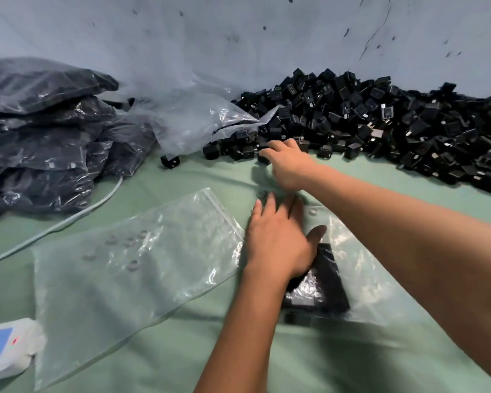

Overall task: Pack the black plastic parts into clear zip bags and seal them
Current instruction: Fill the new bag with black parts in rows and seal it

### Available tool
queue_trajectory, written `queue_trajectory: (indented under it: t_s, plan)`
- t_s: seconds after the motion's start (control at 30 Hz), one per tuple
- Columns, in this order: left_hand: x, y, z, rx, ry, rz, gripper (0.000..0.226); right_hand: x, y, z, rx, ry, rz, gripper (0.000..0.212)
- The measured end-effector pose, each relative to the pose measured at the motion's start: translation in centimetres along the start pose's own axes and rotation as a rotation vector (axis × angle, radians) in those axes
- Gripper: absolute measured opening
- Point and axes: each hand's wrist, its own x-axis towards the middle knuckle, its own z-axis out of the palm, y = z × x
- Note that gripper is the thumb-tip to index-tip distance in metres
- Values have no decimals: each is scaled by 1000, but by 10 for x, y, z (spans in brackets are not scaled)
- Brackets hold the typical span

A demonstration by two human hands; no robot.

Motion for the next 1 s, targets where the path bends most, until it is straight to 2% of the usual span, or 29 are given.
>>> queue_trajectory:
  t_s: [0.1, 0.17, 0.23, 0.3, 0.4, 0.47, 0.63, 0.7, 0.77, 0.83, 0.9, 1.0]
  plan:
    - [-1, 0, 1, 16, -1, 3, 78, 14, 2, 13, -62, -69, -77, 51]
    - [-1, 1, 1, 9, -5, -1, 79, 16, 0, 15, -61, -28, -120, 41]
    - [-1, 2, 1, -9, -7, -7, 79, 12, -2, 11, -27, 55, -99, 28]
    - [-1, 3, 1, -24, -7, -8, 78, 3, 1, 5, 37, 56, -65, 20]
    - [0, 5, 0, -44, -3, 0, 76, -23, 20, -12, 127, 35, -22, 25]
    - [0, 4, 1, -45, 0, 1, 74, -53, 36, -26, 311, 123, 65, 29]
    - [-3, 3, -3, -98, -26, -30, 72, -171, 91, -43, 1041, 465, 349, 9]
    - [-5, 8, -9, -133, 32, -43, 66, -223, 111, -38, 1399, 578, 419, 18]
    - [-8, 25, -11, -147, 167, -19, 53, -260, 124, -25, 1576, 659, 490, 23]
    - [-12, 54, -11, -189, 278, 38, 40, -277, 124, -6, 1584, 685, 571, 15]
    - [-18, 90, -11, -271, 346, 87, 33, -281, 116, 14, 1467, 705, 644, 11]
    - [-26, 133, -9, -362, 394, 131, 38, -280, 108, 31, 1227, 694, 627, 10]
